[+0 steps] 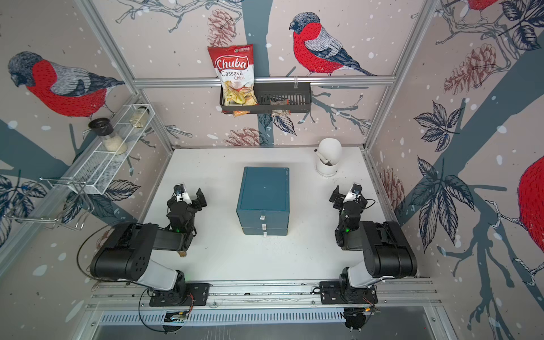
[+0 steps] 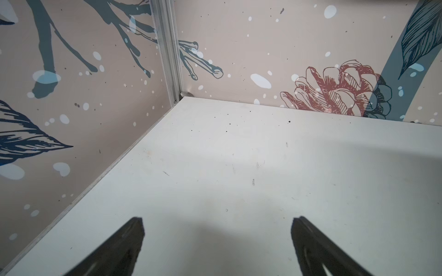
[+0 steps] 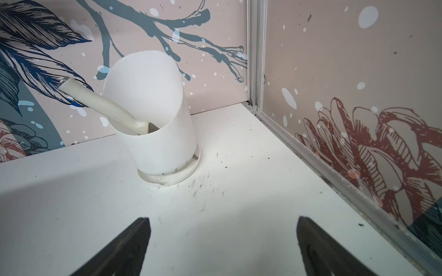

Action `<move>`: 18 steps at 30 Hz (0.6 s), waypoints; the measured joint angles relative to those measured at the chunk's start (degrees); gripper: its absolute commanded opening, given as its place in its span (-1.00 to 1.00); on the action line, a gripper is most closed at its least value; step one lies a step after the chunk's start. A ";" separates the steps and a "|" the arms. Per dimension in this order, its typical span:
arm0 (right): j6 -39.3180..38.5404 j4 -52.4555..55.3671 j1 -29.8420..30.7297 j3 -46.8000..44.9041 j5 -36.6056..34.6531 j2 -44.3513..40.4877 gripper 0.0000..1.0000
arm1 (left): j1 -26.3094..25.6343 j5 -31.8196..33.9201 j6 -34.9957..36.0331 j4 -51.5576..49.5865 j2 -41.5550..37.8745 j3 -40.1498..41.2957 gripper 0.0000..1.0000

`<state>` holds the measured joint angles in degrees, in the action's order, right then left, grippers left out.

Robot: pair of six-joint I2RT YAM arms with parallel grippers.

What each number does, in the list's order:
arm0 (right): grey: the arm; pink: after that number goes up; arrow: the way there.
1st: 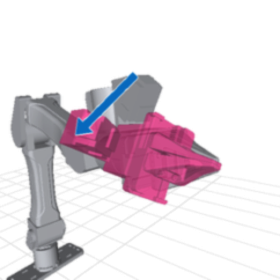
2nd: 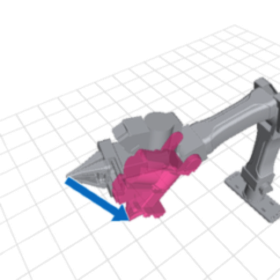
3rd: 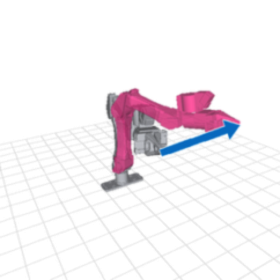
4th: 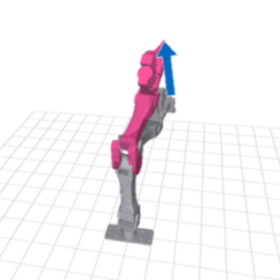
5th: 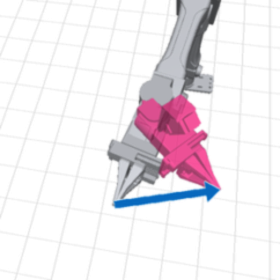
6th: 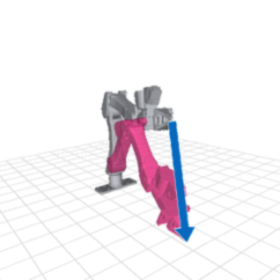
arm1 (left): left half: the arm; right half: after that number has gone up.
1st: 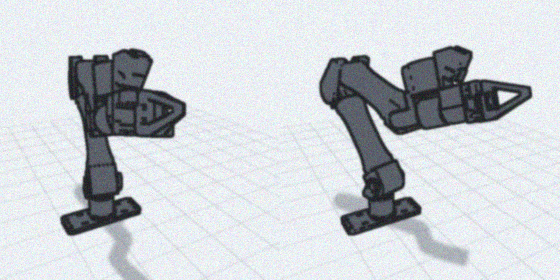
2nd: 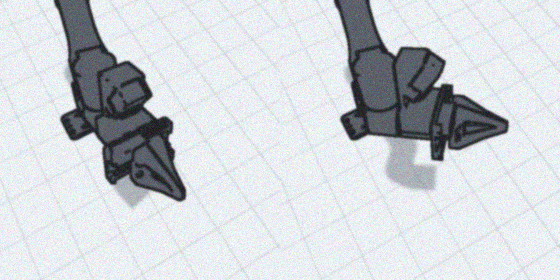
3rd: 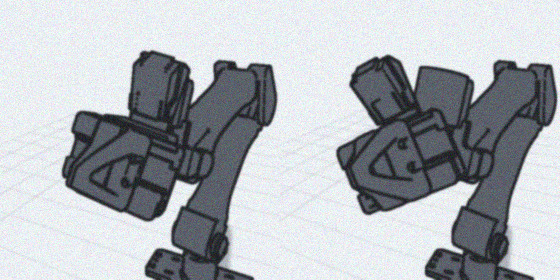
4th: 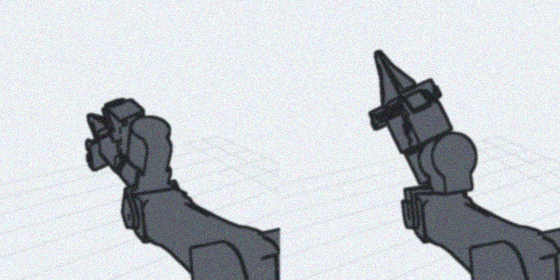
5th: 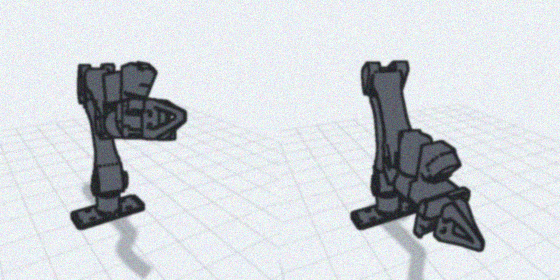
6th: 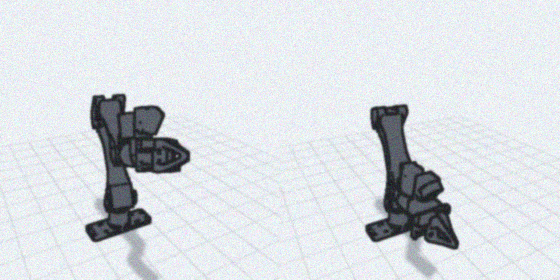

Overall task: Take the seed bags out of the drawer
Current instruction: Open the drawer in the storage box.

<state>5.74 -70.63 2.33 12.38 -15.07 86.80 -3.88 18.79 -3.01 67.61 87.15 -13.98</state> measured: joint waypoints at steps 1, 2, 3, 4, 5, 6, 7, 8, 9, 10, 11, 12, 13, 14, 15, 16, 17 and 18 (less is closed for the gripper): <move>0.00 0.00 0.00 0.00 0.13 -0.07 1.00 | -0.11 0.42 0.00 0.04 0.00 0.02 1.00; 0.00 0.00 0.00 0.00 0.26 -0.11 1.00 | -0.31 0.85 0.00 0.11 0.00 0.09 1.00; 0.00 0.00 0.00 0.00 0.26 -0.15 1.00 | -0.72 1.29 0.02 0.28 0.00 0.26 1.00; 0.00 0.02 0.00 0.00 0.26 -0.15 1.00 | -1.14 2.01 0.04 0.44 0.04 0.44 1.00; -0.02 0.02 0.00 0.00 0.26 -0.15 1.00 | -1.38 2.25 0.11 0.37 0.09 0.46 1.00; -0.02 0.02 0.00 0.00 0.26 -0.17 1.00 | -1.60 2.45 0.31 0.42 0.11 0.46 1.00; -0.02 0.02 0.00 0.00 0.26 -0.17 1.00 | -1.60 2.71 0.42 0.57 0.11 0.46 1.00; -0.02 0.02 0.00 0.00 0.28 -0.17 1.00 | -1.60 3.02 0.42 0.63 0.11 0.48 1.00; -0.02 0.02 -0.02 0.00 0.42 -0.17 1.00 | -1.60 3.65 0.42 0.63 0.11 0.48 1.00; -0.02 0.02 -0.11 0.00 0.46 -0.17 1.00 | -1.60 3.72 0.42 0.63 0.11 0.48 1.00; -0.02 0.02 -0.20 0.00 0.46 -0.17 1.00 | -1.60 3.76 0.42 0.63 0.11 0.48 1.00; 0.00 0.02 -0.31 0.00 0.48 -0.20 1.00 | -1.60 3.76 0.42 0.63 0.11 0.48 1.00; 0.00 0.02 -0.37 0.00 0.59 -0.20 1.00 | -1.60 3.76 0.42 0.63 0.11 0.48 1.00; 0.00 0.02 -0.46 0.00 0.63 -0.20 1.00 | -1.60 3.78 0.42 0.63 0.11 0.48 1.00; 0.00 0.02 -0.46 0.00 0.66 -0.20 1.00 | -1.60 3.78 0.42 0.63 0.11 0.48 1.00; 0.00 0.02 -0.46 0.00 0.68 -0.20 1.00 | -1.60 3.78 0.42 0.63 0.11 0.48 1.00; 0.00 0.02 -0.46 0.00 0.72 -0.20 1.00 | -1.60 3.80 0.42 0.63 0.11 0.48 1.00; 0.00 0.02 -0.48 0.00 0.87 -0.20 1.00 | -1.60 3.78 0.42 0.63 0.11 0.48 1.00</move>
<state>5.74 -70.61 1.85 12.38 -14.20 86.61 -5.48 22.57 -2.59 68.25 87.26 -13.50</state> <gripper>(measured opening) 0.999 0.998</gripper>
